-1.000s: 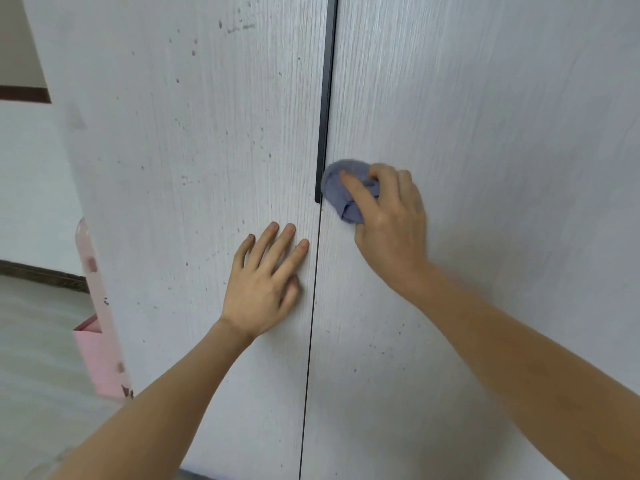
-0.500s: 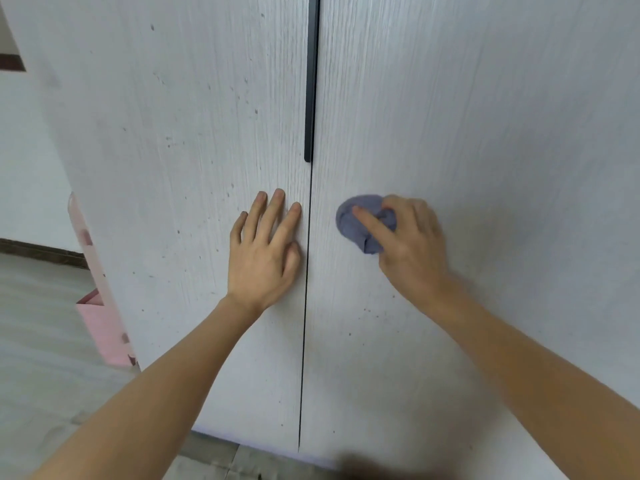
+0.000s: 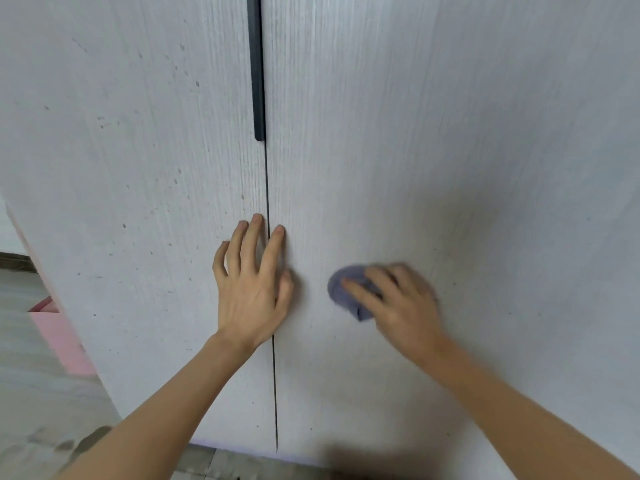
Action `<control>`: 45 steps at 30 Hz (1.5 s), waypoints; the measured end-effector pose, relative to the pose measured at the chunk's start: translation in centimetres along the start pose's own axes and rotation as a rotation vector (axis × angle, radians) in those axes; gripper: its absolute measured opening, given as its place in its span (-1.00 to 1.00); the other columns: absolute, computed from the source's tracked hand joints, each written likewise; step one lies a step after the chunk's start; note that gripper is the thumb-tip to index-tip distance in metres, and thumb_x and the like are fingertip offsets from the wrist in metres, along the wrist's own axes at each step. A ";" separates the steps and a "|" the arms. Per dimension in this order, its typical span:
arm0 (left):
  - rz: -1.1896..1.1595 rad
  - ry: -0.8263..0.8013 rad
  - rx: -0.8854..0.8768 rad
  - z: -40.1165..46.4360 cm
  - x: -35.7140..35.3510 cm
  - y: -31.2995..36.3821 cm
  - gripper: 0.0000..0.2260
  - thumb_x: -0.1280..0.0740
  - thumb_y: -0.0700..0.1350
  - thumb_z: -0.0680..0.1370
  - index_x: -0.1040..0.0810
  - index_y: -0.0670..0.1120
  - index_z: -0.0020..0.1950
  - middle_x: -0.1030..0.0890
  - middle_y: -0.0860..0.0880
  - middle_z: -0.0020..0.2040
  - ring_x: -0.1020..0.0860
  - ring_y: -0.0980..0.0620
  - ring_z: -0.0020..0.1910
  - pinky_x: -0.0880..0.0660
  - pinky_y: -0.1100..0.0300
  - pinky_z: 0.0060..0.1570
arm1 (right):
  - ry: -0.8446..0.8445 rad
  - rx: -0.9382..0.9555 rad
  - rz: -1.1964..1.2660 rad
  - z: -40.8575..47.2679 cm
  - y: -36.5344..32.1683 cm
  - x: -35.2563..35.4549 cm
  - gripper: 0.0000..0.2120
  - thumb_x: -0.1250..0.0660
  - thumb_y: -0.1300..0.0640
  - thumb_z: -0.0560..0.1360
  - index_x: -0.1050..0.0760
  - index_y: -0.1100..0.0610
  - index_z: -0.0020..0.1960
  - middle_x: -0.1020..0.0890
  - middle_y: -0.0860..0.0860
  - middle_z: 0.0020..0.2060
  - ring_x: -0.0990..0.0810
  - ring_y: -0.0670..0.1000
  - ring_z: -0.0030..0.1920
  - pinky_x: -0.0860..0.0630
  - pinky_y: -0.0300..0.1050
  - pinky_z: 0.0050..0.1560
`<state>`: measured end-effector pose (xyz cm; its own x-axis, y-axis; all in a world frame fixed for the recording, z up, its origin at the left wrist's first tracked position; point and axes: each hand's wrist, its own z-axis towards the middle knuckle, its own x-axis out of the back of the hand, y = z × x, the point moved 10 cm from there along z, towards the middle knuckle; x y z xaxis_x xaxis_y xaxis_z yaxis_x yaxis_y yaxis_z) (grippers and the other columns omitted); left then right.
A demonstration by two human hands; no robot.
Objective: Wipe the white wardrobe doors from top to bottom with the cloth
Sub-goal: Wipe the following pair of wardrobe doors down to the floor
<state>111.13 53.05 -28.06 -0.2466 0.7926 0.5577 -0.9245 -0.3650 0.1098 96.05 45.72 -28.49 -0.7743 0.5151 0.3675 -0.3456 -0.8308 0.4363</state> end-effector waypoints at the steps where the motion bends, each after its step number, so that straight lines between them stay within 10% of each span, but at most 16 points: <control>1: 0.003 0.006 -0.016 0.0 0.0 0.5 -0.52 -0.12 -0.08 0.48 -0.31 -0.15 0.40 -0.28 -0.26 0.43 -0.18 -0.21 0.42 -0.15 -0.16 0.31 | 0.056 -0.054 -0.009 1.4 1.7 1.1 -0.57 -0.16 0.36 0.40 -0.52 0.03 0.16 -0.47 0.04 0.03 -0.39 0.10 -0.08 -0.50 -0.06 -0.18; 7: 0.052 -0.002 -0.154 -1.4 -1.3 4.1 -0.50 -0.15 -0.09 0.46 -0.30 -0.09 0.42 -0.26 -0.22 0.44 -0.22 -0.23 0.42 -0.14 -0.19 0.32 | 0.156 -0.320 -0.015 1.5 5.7 2.9 -0.55 -0.16 0.36 0.44 -0.38 0.02 0.27 -0.37 0.08 0.07 -0.37 0.14 -0.06 -0.48 -0.09 -0.27; 13: 0.067 -0.047 -0.280 -3.4 -3.0 7.0 -0.50 -0.12 -0.08 0.47 -0.27 -0.03 0.44 -0.21 -0.18 0.45 -0.20 -0.24 0.42 -0.12 -0.22 0.34 | -0.220 0.167 -0.072 -8.7 -0.3 -1.5 -0.73 -0.19 0.21 0.49 -0.60 -0.02 0.04 -0.55 0.03 0.00 -0.52 0.10 -0.07 -0.52 -0.04 -0.13; 24: 0.061 -0.045 -0.379 -3.2 -5.3 14.2 -0.47 -0.13 -0.05 0.48 -0.22 0.00 0.47 -0.18 -0.17 0.47 -0.17 -0.27 0.43 -0.11 -0.32 0.31 | 0.251 -0.370 -0.077 -1.8 12.8 7.7 -0.49 -0.22 0.41 0.39 -0.38 0.01 0.25 -0.36 0.05 0.08 -0.37 0.12 0.00 -0.41 -0.15 -0.24; 32: 0.084 -0.017 -0.492 -3.5 -6.1 17.3 -0.45 -0.16 -0.04 0.48 -0.21 0.01 0.48 -0.17 -0.17 0.48 -0.14 -0.26 0.45 -0.06 -0.33 0.32 | -0.105 0.094 -0.110 -12.1 8.4 4.0 -0.75 -0.23 0.26 0.48 -0.44 0.00 0.10 -0.41 0.08 0.02 -0.44 0.12 -0.03 -0.56 0.03 -0.13; 39: 0.115 -0.021 -0.439 -2.3 -6.9 19.0 -0.51 -0.12 -0.02 0.49 -0.27 0.01 0.44 -0.21 -0.19 0.45 -0.17 -0.30 0.41 -0.03 -0.35 0.29 | 0.248 -0.323 -0.142 -2.9 20.6 13.2 -0.57 -0.21 0.36 0.34 -0.38 0.07 0.16 -0.32 0.07 0.07 -0.35 0.10 0.01 -0.42 -0.06 -0.17; 45: 0.096 -0.049 -0.355 -4.1 -7.5 18.3 -0.52 -0.10 0.00 0.49 -0.30 -0.02 0.41 -0.24 -0.23 0.43 -0.19 -0.32 0.39 -0.06 -0.33 0.30 | 0.189 -0.370 -0.101 -11.5 17.0 9.8 -0.68 -0.27 0.26 0.37 -0.40 0.07 0.11 -0.38 0.09 0.08 -0.39 0.17 0.05 -0.47 0.03 -0.06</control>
<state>94.89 42.47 -33.62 -0.3307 0.7354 0.5914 -0.9433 -0.2375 -0.2321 76.51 34.18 -26.87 -0.7984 0.5789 0.1657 -0.5650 -0.8154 0.1260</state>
